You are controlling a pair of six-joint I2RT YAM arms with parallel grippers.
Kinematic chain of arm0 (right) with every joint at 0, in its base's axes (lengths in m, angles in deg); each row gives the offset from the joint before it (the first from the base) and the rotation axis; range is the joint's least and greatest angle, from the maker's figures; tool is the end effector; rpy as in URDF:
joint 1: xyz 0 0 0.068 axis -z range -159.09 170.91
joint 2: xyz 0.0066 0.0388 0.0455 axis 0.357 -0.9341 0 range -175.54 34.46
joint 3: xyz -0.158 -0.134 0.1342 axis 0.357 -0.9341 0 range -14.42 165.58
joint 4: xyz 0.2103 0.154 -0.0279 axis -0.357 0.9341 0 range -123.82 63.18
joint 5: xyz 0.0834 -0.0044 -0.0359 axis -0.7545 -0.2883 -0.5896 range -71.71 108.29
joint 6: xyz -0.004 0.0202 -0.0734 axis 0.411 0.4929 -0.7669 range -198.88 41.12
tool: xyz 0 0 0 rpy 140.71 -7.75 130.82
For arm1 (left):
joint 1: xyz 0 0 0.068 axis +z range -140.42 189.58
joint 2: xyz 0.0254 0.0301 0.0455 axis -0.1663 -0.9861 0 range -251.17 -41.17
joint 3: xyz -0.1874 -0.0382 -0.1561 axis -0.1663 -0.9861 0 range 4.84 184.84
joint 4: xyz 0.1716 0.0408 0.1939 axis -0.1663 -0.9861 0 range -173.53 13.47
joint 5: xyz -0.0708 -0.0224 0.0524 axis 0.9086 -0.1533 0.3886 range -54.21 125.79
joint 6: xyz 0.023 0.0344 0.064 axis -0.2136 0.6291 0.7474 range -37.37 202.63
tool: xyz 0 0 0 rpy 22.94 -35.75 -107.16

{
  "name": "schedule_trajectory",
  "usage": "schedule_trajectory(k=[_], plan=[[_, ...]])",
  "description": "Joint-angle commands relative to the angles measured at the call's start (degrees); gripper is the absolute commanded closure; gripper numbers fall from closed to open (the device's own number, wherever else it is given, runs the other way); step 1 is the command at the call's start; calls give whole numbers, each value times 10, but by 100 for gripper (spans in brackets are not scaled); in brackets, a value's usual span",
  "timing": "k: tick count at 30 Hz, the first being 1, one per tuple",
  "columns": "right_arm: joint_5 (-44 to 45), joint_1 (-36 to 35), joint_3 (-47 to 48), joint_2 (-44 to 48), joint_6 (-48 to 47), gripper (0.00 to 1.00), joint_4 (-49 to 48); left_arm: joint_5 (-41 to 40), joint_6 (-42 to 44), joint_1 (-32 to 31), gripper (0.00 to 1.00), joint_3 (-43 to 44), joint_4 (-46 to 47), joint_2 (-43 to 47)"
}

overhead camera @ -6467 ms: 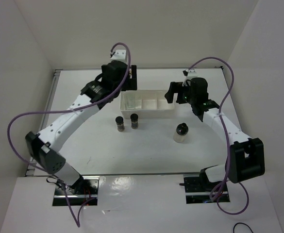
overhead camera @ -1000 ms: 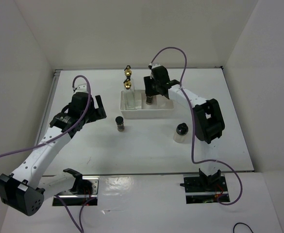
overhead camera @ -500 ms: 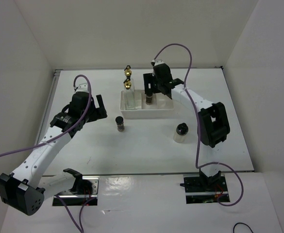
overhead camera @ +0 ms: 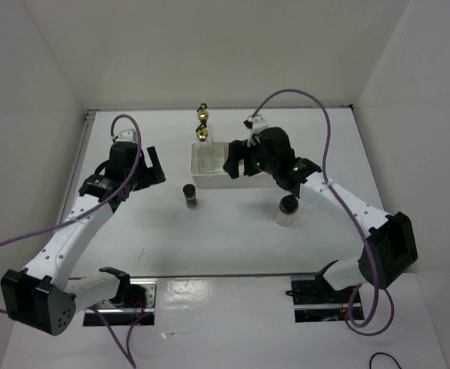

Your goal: Organize the condiment bottles

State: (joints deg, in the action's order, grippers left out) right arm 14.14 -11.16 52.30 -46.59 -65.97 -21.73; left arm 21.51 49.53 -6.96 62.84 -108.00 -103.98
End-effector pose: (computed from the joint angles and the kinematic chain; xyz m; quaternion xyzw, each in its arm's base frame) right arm 0.3026 0.1952 0.2833 -0.1602 0.8344 0.2297 0.4746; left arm 0.2650 -0.0621 0.2828 -0.1831 0.8678 -0.0876 0.4535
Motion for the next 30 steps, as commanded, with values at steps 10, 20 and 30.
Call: schedule_trajectory(k=[10, 20, 30], plan=[[-9, -177, -47, -38, 61, 9, -110, 48, 15, 73, 0, 2, 25, -39], [73, -214, 39, -157, 44, 9, -119, 43, 26, 95, 0, -4, 3, 22], [112, -215, 98, -234, 38, 9, -101, 37, 26, 100, 0, -15, -3, 55]])
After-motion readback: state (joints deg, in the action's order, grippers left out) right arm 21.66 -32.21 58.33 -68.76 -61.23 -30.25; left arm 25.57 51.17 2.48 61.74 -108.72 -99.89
